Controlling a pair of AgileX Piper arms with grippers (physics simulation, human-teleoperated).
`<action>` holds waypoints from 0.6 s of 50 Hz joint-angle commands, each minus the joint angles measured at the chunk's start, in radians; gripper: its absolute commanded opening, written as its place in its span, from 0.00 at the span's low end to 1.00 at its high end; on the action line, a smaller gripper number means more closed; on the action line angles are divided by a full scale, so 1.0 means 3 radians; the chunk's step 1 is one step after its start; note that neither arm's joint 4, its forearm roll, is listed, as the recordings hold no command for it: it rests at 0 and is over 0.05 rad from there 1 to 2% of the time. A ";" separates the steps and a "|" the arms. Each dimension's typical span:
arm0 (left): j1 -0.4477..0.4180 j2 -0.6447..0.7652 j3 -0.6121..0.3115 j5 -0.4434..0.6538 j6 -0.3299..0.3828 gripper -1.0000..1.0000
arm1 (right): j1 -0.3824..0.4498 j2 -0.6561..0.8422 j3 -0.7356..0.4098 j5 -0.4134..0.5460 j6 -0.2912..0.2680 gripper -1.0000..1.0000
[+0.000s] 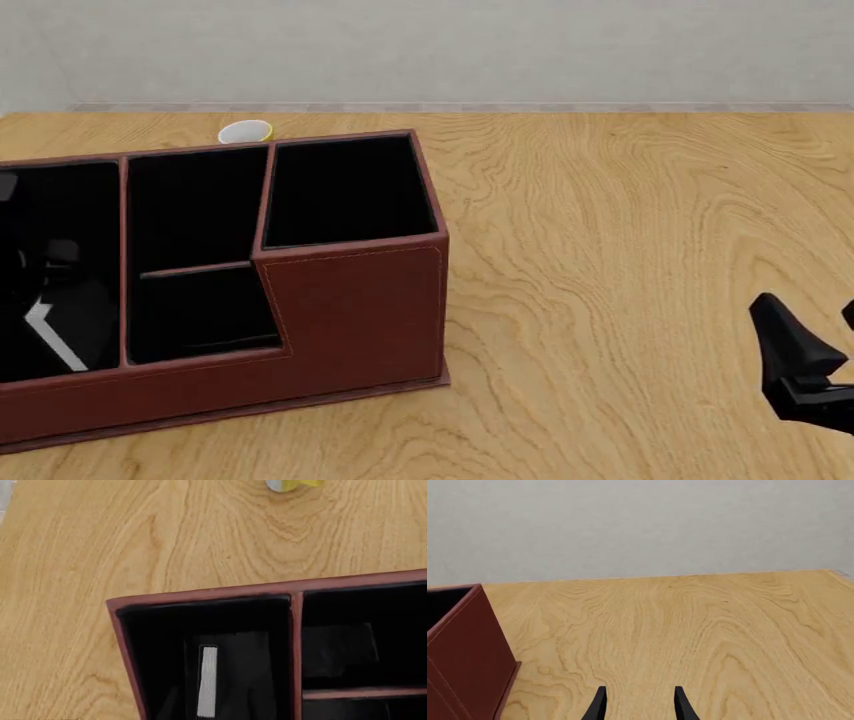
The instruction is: Pick up the book and place it in the left compartment of the caddy.
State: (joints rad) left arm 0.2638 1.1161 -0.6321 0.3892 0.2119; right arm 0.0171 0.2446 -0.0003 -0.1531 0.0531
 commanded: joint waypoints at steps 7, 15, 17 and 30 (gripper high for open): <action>-0.0040 -0.0176 -0.0071 0.0153 -0.0035 1.00 | 0.0005 -0.0002 0.0000 0.0003 -0.0016 1.00; -0.0019 -0.0246 -0.0078 0.0202 -0.0036 1.00 | 0.0004 -0.0012 0.0000 0.0012 -0.0025 1.00; -0.0047 -0.0272 -0.0088 0.0232 -0.0048 1.00 | 0.0005 -0.0020 0.0000 0.0019 -0.0028 1.00; -0.0052 -0.0395 -0.0131 0.0312 -0.0055 1.00 | 0.0004 -0.0020 0.0000 0.0016 -0.0024 1.00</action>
State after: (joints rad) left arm 0.2506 1.0271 -0.6624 0.4627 0.1968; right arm 0.0184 0.2412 -0.0002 -0.1501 0.0461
